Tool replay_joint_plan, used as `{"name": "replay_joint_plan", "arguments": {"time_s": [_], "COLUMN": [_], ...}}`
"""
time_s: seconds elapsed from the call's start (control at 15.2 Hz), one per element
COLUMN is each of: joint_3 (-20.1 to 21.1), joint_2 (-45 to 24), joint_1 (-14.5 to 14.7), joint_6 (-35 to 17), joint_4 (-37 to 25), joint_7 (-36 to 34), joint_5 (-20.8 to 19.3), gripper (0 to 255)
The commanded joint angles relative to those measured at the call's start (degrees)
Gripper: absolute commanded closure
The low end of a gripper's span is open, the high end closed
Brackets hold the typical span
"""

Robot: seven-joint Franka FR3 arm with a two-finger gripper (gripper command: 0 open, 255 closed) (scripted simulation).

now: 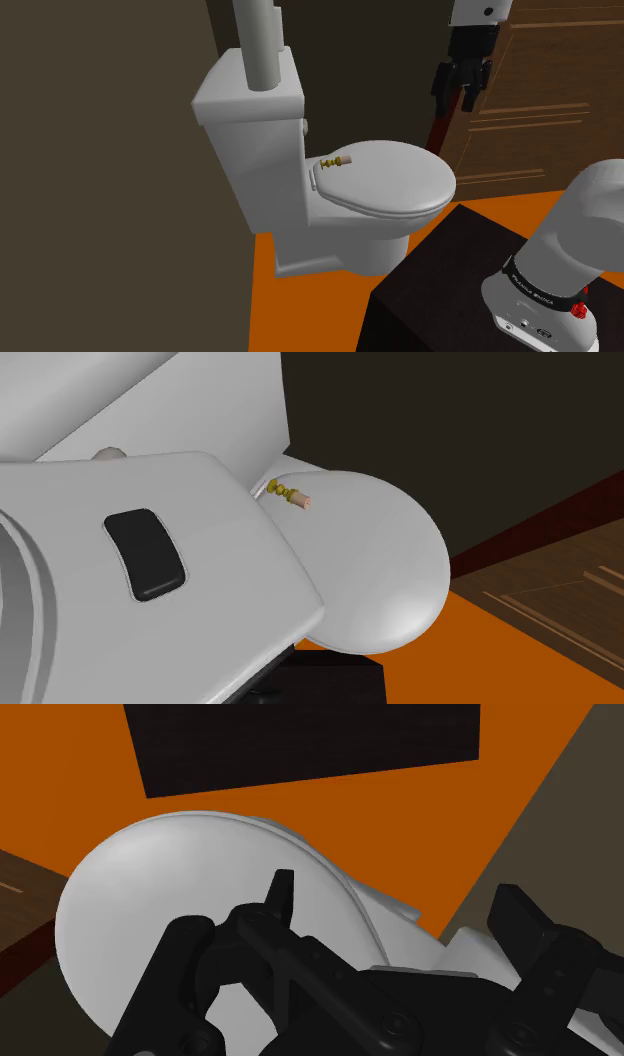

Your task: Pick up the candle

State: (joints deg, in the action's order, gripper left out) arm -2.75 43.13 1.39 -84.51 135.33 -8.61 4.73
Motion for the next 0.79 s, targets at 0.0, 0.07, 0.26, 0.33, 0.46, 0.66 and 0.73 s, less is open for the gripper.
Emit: {"name": "replay_joint_plan", "arguments": {"time_s": [0.0,0.07,0.26,0.33,0.46,0.66,0.73], "joint_3": [0.0,-0.18,-0.69,-0.86,-1.2,-1.67,-1.82], "joint_2": [0.0,-1.85,-7.68,-9.71,-13.87,-20.32,-22.51], "joint_1": [0.0,0.02,0.05,0.08,0.13,0.19,0.21], "joint_6": [0.0,-1.62,-6.3,-7.79,-10.65,-14.56,-15.76], "joint_4": [0.0,-0.01,-0.53,-0.86,-1.76,-3.69,-4.48], "joint_7": [0.0,0.48,1.87,2.31,3.16,4.39,4.79], "joint_5": [0.0,-0.25,-0.92,-1.11,-1.45,-1.84,-1.94], "gripper": [0,0,0,0,0,0,0]}}
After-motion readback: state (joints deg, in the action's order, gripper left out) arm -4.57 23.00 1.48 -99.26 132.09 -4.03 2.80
